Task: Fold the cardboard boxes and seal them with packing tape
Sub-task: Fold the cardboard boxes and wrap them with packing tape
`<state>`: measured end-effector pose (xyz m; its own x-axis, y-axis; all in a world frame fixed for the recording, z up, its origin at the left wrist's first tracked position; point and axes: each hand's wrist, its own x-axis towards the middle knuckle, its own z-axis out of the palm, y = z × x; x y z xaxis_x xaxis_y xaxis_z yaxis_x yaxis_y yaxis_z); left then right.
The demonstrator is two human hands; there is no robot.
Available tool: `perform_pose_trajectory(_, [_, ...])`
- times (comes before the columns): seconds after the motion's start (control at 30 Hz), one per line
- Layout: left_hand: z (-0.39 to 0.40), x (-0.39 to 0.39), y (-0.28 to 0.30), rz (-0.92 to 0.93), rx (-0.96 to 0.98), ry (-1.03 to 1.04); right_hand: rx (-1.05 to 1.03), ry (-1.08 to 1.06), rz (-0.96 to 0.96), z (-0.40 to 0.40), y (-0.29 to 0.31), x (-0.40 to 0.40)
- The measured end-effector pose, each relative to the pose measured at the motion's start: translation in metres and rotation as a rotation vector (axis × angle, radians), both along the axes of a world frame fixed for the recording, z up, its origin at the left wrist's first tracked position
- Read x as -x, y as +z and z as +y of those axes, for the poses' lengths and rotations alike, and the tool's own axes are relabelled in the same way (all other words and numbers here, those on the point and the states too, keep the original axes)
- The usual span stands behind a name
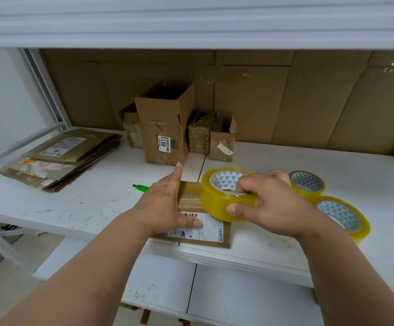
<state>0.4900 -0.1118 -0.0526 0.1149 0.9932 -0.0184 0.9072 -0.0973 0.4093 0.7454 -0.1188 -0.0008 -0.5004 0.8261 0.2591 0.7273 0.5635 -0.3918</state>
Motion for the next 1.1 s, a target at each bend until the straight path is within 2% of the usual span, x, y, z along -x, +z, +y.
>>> perform_pose_trajectory(0.2, [-0.008, -0.002, -0.007, 0.085, -0.028, 0.04, 0.078, -0.058, 0.051, 0.002, 0.014, -0.005])
perform_pose_trajectory(0.5, [-0.013, -0.008, -0.007, 0.107, -0.051, 0.062, 0.062, -0.074, 0.148, 0.004, 0.024, -0.015])
perform_pose_trajectory(0.63, [-0.014, -0.008, -0.007, 0.116, -0.064, 0.064, 0.087, -0.1, 0.141, 0.01, 0.029, -0.016])
perform_pose_trajectory(0.73, [-0.014, -0.008, -0.008, 0.13, -0.065, 0.06, 0.041, -0.162, 0.058, 0.014, 0.031, -0.015])
perform_pose_trajectory(0.97, [-0.013, -0.01, -0.008, 0.164, -0.056, 0.049, 0.311, -0.193, 0.141, 0.025, 0.031, -0.023])
perform_pose_trajectory(1.1, [-0.013, -0.009, -0.007, 0.18, -0.04, 0.052, 0.367, -0.17, 0.11, 0.03, 0.036, -0.033])
